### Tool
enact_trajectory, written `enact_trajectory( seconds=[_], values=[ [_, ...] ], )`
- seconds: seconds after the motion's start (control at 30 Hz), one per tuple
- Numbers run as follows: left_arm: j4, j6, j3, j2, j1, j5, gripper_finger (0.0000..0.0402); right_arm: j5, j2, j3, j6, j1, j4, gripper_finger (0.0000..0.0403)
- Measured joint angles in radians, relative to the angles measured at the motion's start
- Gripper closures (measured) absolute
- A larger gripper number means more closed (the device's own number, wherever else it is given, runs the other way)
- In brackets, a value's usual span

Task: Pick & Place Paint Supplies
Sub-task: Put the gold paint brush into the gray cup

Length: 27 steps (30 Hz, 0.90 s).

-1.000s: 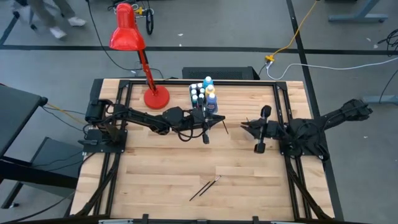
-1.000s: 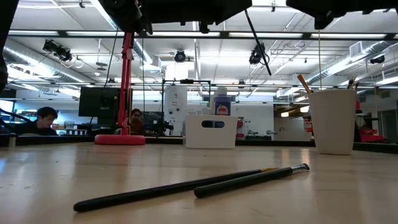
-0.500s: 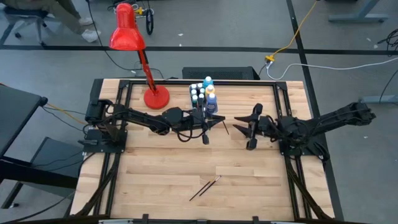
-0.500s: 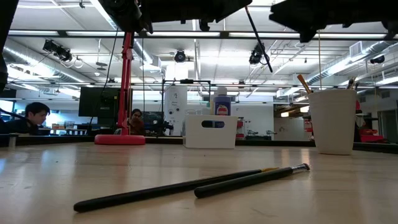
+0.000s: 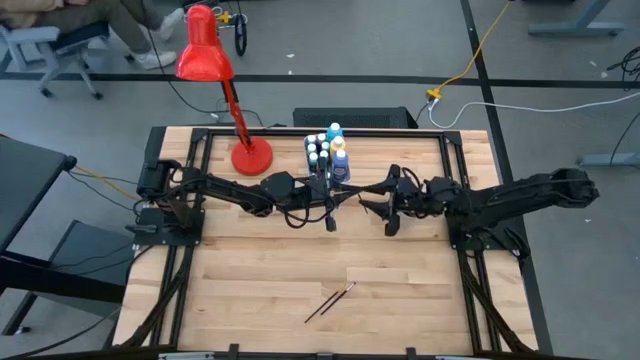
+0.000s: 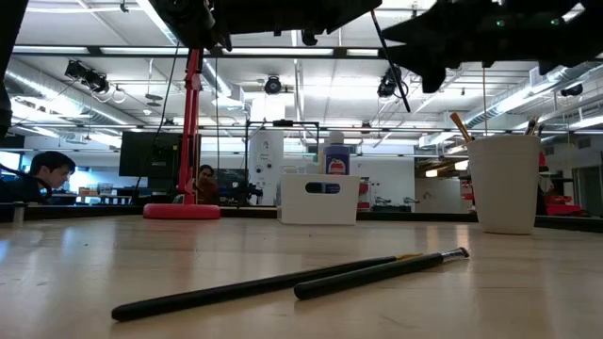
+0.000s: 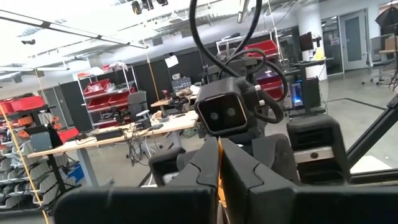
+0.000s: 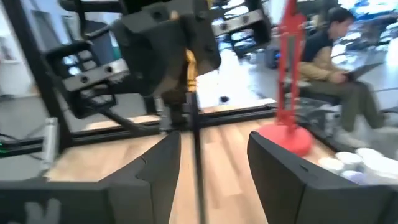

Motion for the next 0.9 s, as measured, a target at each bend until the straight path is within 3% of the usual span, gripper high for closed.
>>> enact_trajectory(
  seconds=[0.1,0.33,0.63,0.9],
  values=[
    [0.0,0.0,0.0,0.0,0.0,0.0,0.0393,-0.062,0.038,0.034,0.031,-0.014,0.005,0.0217],
    [-0.021,0.005,0.0,0.0,0.0,-0.003,0.0395,-0.092,0.111,0.097,-0.015,-0.015,-0.016,0.0237],
    [-0.059,-0.011,0.0,0.0,-0.002,-0.006,0.0392,-0.098,0.095,0.103,-0.025,-0.017,-0.045,0.0385],
    [-0.072,-0.014,0.0,0.0,-0.001,0.0,0.0365,-0.093,0.076,0.103,-0.033,-0.016,-0.075,0.0385]
  ],
)
